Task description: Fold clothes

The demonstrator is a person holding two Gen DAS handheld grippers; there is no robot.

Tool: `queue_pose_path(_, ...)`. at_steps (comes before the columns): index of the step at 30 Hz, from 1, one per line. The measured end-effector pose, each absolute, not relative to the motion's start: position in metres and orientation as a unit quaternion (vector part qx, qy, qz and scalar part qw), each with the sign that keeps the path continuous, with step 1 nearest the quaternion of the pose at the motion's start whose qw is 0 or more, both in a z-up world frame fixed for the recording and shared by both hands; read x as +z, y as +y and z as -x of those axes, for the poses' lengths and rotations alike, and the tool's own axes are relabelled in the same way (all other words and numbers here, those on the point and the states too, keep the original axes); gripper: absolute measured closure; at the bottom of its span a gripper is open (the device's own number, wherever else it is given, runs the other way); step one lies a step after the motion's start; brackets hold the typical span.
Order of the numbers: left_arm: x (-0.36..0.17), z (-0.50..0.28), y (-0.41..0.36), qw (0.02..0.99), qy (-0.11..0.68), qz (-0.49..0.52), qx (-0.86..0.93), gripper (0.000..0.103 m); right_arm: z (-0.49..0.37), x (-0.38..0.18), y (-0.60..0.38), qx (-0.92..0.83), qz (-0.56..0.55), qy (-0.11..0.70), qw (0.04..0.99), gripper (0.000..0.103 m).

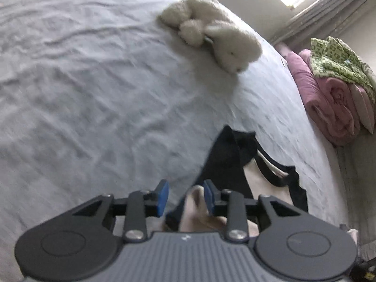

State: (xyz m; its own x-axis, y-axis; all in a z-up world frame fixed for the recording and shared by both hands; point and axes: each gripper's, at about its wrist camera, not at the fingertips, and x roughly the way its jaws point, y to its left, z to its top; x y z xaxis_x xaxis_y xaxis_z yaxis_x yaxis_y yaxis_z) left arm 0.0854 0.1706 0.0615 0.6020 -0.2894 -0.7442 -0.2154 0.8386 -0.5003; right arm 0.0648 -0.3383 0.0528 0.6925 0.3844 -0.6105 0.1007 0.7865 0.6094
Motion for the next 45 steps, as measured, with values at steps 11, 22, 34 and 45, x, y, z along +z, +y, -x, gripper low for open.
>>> queue_pose_path(11, 0.069, -0.076, 0.164, 0.885, 0.416, 0.172, -0.119, 0.060, -0.066, 0.061, -0.331, 0.108, -0.171, 0.391, 0.898, 0.063)
queue_pose_path(22, 0.056, -0.079, 0.130, 0.902, 0.387, 0.076, -0.177, 0.049, -0.072, 0.039, -0.295, 0.156, -0.094, 0.402, 0.897, 0.063)
queue_pose_path(34, 0.058, -0.083, 0.130, 0.915, 0.361, 0.095, -0.150, 0.096, -0.071, 0.046, -0.293, 0.134, -0.092, 0.363, 0.917, 0.095)
queue_pose_path(45, 0.048, -0.088, 0.157, 0.899, 0.391, 0.182, -0.075, 0.098, -0.074, 0.043, -0.280, 0.088, -0.072, 0.360, 0.926, 0.093)
